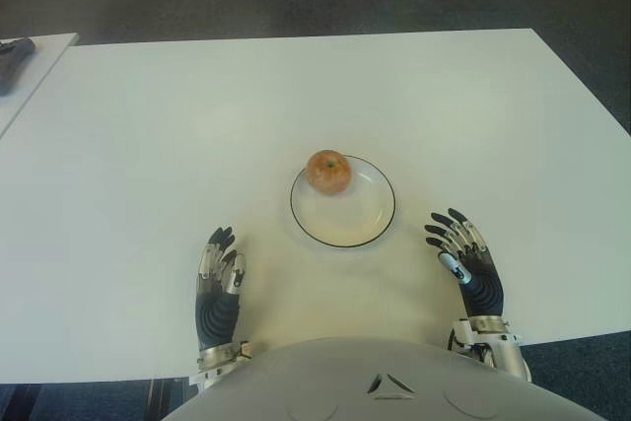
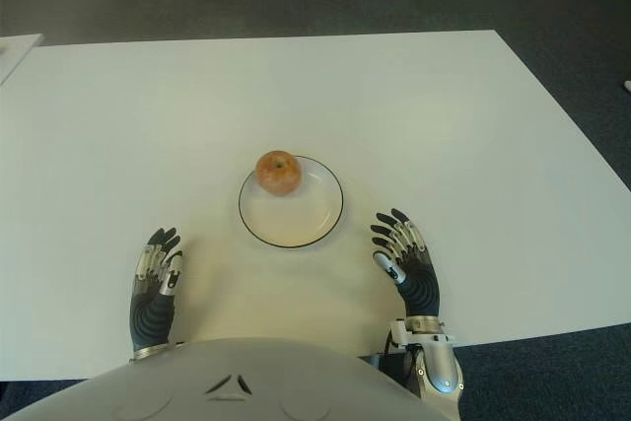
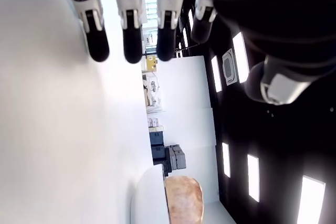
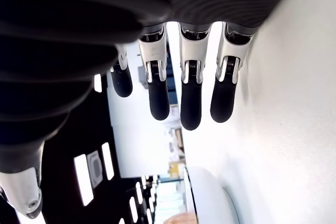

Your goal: Put the apples into the plate.

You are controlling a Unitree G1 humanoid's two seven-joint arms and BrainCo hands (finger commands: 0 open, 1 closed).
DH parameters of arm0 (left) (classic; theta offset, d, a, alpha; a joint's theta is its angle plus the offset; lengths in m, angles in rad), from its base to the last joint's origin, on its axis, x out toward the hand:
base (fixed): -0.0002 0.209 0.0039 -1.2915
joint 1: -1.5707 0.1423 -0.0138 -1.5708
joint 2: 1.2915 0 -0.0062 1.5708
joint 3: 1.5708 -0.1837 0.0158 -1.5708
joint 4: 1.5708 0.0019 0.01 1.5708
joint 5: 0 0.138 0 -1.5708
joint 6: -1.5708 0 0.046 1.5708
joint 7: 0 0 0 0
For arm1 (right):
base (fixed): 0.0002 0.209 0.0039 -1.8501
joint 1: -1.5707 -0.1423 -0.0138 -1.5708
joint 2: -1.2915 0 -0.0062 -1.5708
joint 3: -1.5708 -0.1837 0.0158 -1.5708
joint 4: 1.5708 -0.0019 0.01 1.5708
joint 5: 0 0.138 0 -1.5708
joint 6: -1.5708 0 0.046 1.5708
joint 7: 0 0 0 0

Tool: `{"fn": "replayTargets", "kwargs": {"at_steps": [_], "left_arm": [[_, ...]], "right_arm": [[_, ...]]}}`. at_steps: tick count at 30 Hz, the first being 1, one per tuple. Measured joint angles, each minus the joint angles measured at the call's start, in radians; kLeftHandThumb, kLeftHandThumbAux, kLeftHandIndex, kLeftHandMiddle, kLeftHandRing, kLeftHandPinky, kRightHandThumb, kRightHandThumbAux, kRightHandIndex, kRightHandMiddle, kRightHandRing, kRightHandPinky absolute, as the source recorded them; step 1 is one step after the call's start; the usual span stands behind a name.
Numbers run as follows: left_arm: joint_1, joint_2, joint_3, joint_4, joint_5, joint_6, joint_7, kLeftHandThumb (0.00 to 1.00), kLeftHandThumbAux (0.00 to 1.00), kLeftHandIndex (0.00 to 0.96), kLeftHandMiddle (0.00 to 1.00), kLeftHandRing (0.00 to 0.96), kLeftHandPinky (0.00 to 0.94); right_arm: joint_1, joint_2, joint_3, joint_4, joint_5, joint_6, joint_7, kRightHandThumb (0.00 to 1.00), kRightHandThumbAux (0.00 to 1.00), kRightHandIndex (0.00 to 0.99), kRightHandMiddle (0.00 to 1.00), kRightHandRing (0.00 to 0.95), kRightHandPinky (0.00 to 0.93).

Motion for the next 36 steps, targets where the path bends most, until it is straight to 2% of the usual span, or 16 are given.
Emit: {"fn": "replayTargets", "kwargs": {"at_steps": [11,17,22,29,36], "left_arm": [[0.013,0.0,-0.006,0.002,0.021,-0.01,0.0,0.084,0.456,0.117,0.145,0.157,0.185],[0.016,-0.001,-0.006,0.005,0.04,-0.026,0.007,0.09,0.476,0.124,0.16,0.179,0.219],[0.016,-0.002,-0.007,0.005,0.05,-0.04,0.019,0.098,0.479,0.128,0.163,0.181,0.209],[0.025,-0.002,-0.023,0.004,0.042,-0.03,0.019,0.102,0.485,0.116,0.127,0.14,0.168],[0.033,-0.002,-0.033,-0.007,0.045,-0.007,0.021,0.104,0.49,0.108,0.121,0.134,0.17]], "right_arm": [[0.001,-0.002,-0.006,0.007,0.003,-0.009,0.013,0.418,0.621,0.149,0.258,0.274,0.298],[0.001,-0.004,-0.01,0.012,0.005,-0.015,0.022,0.412,0.618,0.149,0.256,0.272,0.305],[0.001,-0.004,-0.011,0.011,0.005,-0.014,0.024,0.415,0.615,0.149,0.257,0.277,0.315],[0.003,-0.004,-0.011,-0.002,-0.002,0.0,0.01,0.436,0.607,0.136,0.257,0.283,0.312],[0.005,-0.004,-0.011,-0.007,-0.011,0.002,-0.002,0.445,0.609,0.125,0.255,0.279,0.306]]}}
